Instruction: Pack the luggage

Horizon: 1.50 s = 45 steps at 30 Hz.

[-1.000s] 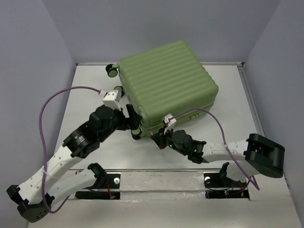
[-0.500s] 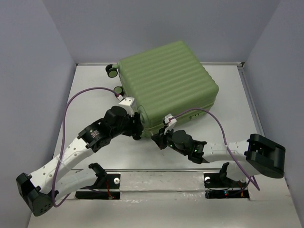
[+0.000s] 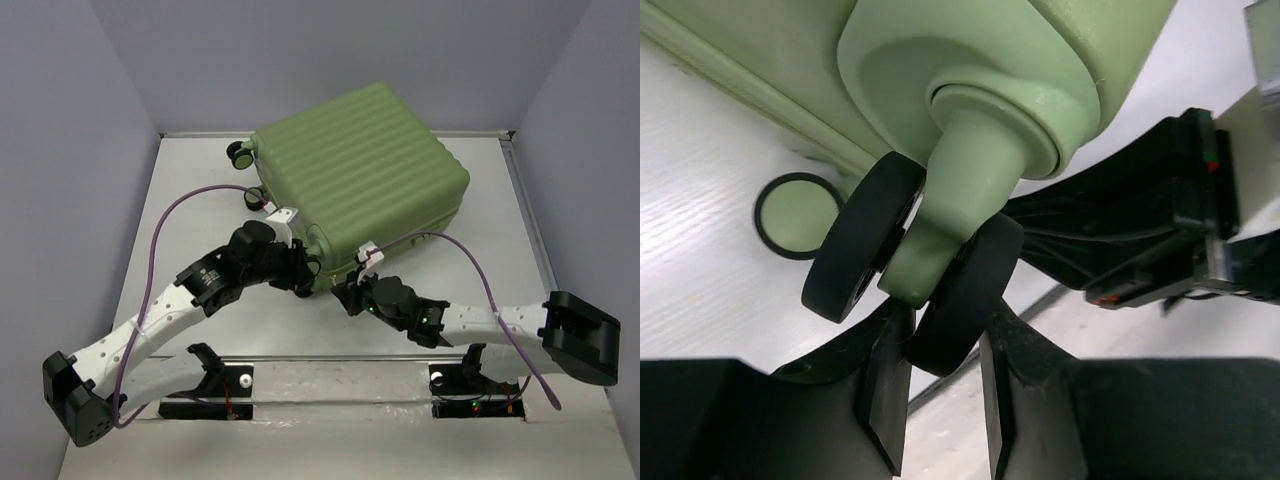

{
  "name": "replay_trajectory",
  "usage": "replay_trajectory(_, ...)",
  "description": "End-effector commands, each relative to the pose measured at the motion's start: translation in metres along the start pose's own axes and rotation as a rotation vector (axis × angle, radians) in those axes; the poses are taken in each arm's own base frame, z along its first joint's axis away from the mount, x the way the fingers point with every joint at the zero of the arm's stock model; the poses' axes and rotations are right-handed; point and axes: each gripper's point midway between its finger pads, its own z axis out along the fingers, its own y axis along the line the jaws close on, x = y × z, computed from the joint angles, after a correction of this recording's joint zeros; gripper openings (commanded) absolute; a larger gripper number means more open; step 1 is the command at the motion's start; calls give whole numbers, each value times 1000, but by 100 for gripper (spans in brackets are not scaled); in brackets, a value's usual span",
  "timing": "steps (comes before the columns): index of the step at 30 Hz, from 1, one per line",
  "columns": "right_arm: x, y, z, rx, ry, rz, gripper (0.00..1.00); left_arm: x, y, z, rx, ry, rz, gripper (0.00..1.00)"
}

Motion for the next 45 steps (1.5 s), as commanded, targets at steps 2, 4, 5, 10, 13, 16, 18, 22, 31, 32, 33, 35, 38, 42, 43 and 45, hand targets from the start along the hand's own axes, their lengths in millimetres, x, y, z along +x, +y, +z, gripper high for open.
replay_trajectory(2, -4, 34, -27, -154, -2, 16, 7, -103, -130, -9, 496, -326, -33, 6)
replay_trajectory(4, -9, 37, -27, -160, -16, 34, 7, -115, -147, -10, 551, -357, -38, 6)
replay_trajectory(5, -9, 43, -26, -189, -11, 49, 7, -121, -155, -13, 577, -370, -58, 6)
replay_trajectory(10, -40, 78, -14, -304, -167, 150, 7, -143, -178, -23, 687, -425, -112, 6)
replay_trajectory(13, -64, 77, 2, -299, -352, 223, 7, -140, -200, -31, 779, -402, -139, 6)
replay_trajectory(16, -91, 51, 10, -201, -586, 352, 7, -129, -219, -38, 826, -384, -144, 6)
replay_trajectory(18, -97, 44, 7, -197, -652, 413, 7, -121, -221, -37, 824, -370, -157, 6)
replay_trajectory(22, -86, 35, -6, -202, -630, 452, 7, -110, -203, -32, 704, -333, -106, 73)
replay_trajectory(31, -50, 10, -36, -162, -503, 450, 7, -185, -20, -99, -170, -586, 65, 99)
replay_trajectory(32, -48, 10, -37, -162, -491, 450, 7, -190, -1, -108, -226, -607, 52, 99)
replay_trajectory(33, -47, 10, -38, -160, -482, 446, 7, -194, 17, -115, -280, -620, 40, 99)
replay_trajectory(35, -45, 8, -42, -159, -476, 430, 7, -199, 59, -120, -380, -600, 36, 99)
replay_trajectory(38, -47, 9, -47, -167, -475, 412, 7, -194, 106, -95, -482, -473, 82, 99)
replay_trajectory(42, -43, 11, -48, -170, -444, 386, 7, -204, 130, -57, -470, -411, 185, 99)
replay_trajectory(43, -42, 11, -47, -172, -438, 377, 7, -208, 131, -53, -469, -409, 196, 99)
replay_trajectory(45, -44, 14, -48, -181, -434, 364, 7, -217, 130, -45, -443, -406, 261, 99)
